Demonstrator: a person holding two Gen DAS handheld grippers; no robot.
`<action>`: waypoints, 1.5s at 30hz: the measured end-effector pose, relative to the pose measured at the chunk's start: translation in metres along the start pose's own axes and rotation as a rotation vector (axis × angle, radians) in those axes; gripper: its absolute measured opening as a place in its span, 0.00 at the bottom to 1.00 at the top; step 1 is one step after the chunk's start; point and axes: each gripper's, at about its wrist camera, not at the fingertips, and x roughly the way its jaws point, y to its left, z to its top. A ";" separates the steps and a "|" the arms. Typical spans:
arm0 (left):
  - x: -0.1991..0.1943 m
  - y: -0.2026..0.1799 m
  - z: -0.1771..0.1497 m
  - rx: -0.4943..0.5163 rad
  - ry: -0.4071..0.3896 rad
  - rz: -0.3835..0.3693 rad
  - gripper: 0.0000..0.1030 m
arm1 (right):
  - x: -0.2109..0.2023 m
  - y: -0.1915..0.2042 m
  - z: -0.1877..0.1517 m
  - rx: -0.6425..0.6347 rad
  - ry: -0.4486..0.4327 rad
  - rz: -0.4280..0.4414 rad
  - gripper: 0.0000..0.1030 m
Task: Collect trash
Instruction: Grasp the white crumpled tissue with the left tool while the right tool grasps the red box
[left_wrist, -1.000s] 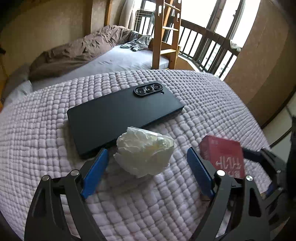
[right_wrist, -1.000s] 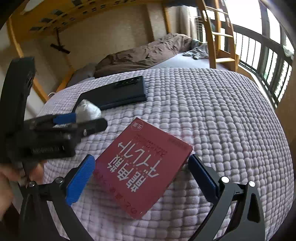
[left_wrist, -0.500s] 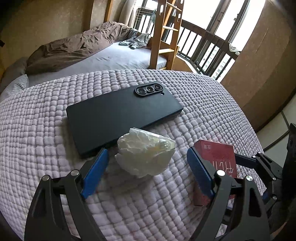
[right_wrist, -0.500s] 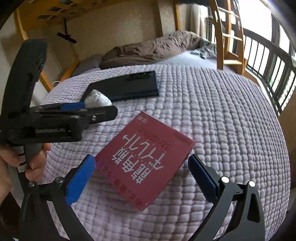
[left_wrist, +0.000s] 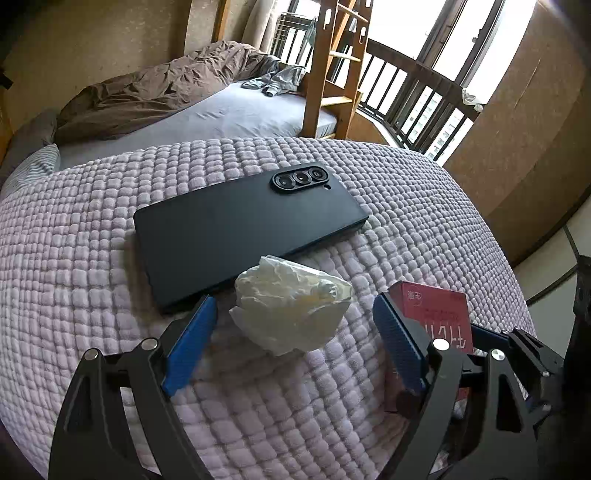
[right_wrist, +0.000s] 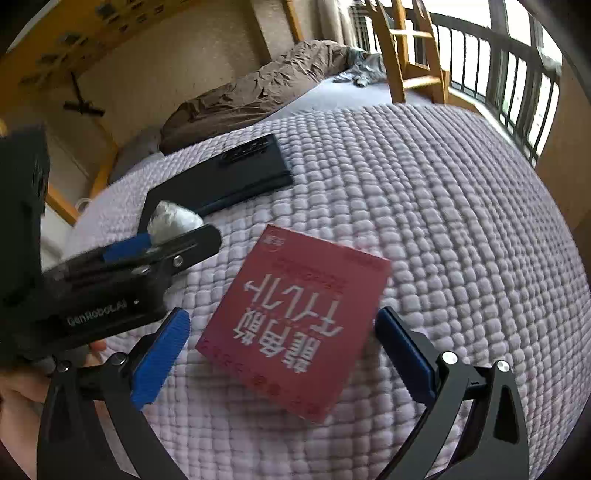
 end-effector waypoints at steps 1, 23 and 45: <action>0.000 0.000 0.000 0.003 0.000 0.003 0.85 | 0.002 0.005 -0.001 -0.022 0.002 -0.025 0.96; -0.016 -0.004 -0.016 0.030 -0.029 0.087 0.47 | -0.028 -0.028 -0.018 -0.014 -0.037 0.029 0.88; -0.051 -0.008 -0.058 -0.010 -0.031 0.122 0.47 | -0.029 -0.021 -0.021 -0.008 -0.012 0.010 0.92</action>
